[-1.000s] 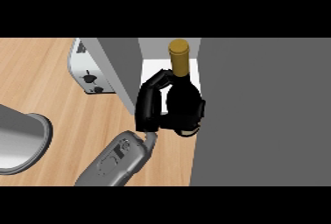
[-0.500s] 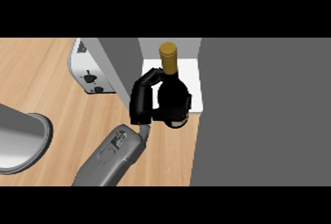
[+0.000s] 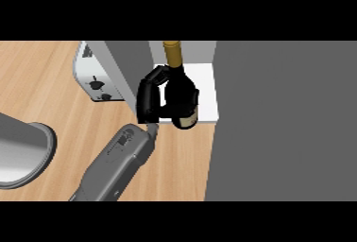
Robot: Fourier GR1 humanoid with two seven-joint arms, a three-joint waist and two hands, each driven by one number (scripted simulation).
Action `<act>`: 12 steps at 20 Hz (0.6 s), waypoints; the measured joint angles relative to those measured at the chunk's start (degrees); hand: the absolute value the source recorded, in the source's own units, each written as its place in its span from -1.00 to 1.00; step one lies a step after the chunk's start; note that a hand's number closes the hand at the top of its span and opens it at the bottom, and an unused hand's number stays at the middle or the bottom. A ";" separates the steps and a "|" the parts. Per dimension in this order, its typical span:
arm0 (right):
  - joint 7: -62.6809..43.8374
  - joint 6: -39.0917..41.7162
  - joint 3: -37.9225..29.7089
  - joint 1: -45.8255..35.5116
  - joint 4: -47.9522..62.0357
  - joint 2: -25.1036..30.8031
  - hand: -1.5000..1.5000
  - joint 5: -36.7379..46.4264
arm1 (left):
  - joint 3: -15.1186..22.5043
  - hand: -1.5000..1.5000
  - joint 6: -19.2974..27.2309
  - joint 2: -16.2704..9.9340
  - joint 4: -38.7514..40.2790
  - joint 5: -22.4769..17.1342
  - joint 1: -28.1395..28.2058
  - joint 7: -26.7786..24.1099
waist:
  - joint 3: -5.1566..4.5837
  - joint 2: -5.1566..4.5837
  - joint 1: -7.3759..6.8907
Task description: Pick up the wine, place it into the cabinet and close the cabinet
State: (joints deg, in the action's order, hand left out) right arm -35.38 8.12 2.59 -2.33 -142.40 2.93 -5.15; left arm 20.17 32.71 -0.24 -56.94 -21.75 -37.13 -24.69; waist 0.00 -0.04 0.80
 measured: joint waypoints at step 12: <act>0.72 0.86 -1.12 0.67 0.59 -0.49 -1.00 -1.37 | -3.92 1.00 -3.45 0.03 11.57 -2.93 -7.26 -1.12 | 0.01 -0.04 0.32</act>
State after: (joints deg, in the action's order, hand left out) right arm -34.66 8.98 1.47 -1.66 -141.80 2.44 -6.52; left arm 16.25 29.26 -0.21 -45.37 -24.68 -44.38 -25.81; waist 0.01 -0.08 1.12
